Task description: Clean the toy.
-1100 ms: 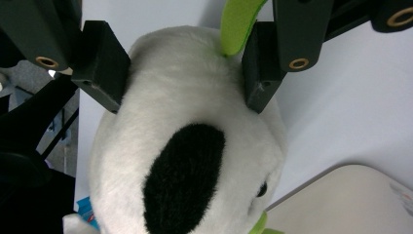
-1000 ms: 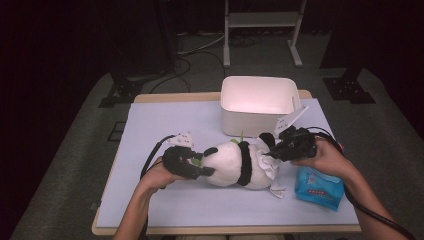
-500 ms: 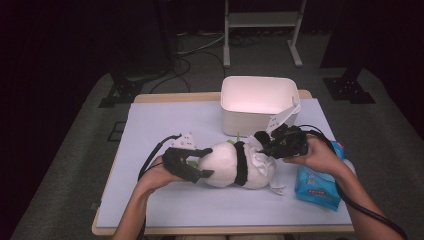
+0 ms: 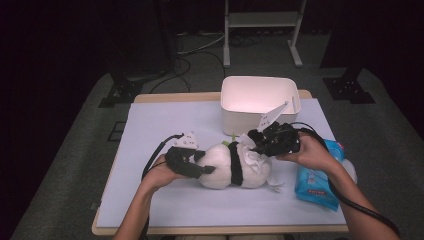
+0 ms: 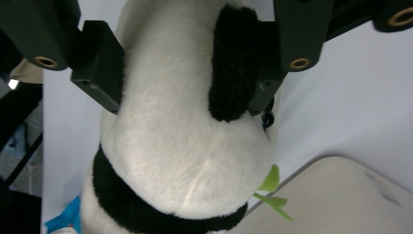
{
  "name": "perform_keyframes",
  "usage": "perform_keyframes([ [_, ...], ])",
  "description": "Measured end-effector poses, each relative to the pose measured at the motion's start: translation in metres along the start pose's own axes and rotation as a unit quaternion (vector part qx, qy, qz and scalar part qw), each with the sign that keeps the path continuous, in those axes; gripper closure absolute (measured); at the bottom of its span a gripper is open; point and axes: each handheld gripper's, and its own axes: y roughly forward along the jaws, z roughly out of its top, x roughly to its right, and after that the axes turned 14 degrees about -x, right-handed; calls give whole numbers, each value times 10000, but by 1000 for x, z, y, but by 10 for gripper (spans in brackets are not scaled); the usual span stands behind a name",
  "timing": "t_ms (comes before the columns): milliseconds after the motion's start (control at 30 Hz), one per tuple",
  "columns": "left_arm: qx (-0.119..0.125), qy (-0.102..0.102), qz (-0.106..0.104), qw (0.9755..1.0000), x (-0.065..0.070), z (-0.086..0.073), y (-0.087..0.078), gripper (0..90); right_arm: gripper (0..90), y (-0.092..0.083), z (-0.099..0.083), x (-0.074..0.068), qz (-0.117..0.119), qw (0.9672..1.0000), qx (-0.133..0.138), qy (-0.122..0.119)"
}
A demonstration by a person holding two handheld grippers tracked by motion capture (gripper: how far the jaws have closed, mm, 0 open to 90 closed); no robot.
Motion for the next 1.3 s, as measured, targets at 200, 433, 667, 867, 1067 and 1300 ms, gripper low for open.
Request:
perform_keyframes([
  [200, 248, -38, -450, 9987, 0, 0, -4, 465, 800, -7, -7, 0, 52, 10000, 42, 20],
  [433, 354, -189, -1185, 9921, 1, -1, -6, 477, 797, -13, -10, -5, 206, 9997, 93, -88],
  [667, 224, -349, -846, 9956, 0, -2, -5, 399, 798, -5, -5, -1, 131, 9999, 4, -50],
  [867, 358, 100, -20, 9993, 5, 0, -12, 277, 798, -1, -1, 7, 78, 9999, 68, 48],
  [1067, 168, 456, 331, 9983, 12, 2, -9, 320, 796, 1, 4, 12, 73, 9999, 68, 117],
  [1300, 96, -157, 449, 9988, -1, -1, -1, 377, 798, -7, 0, 7, -70, 9999, 48, 75],
])
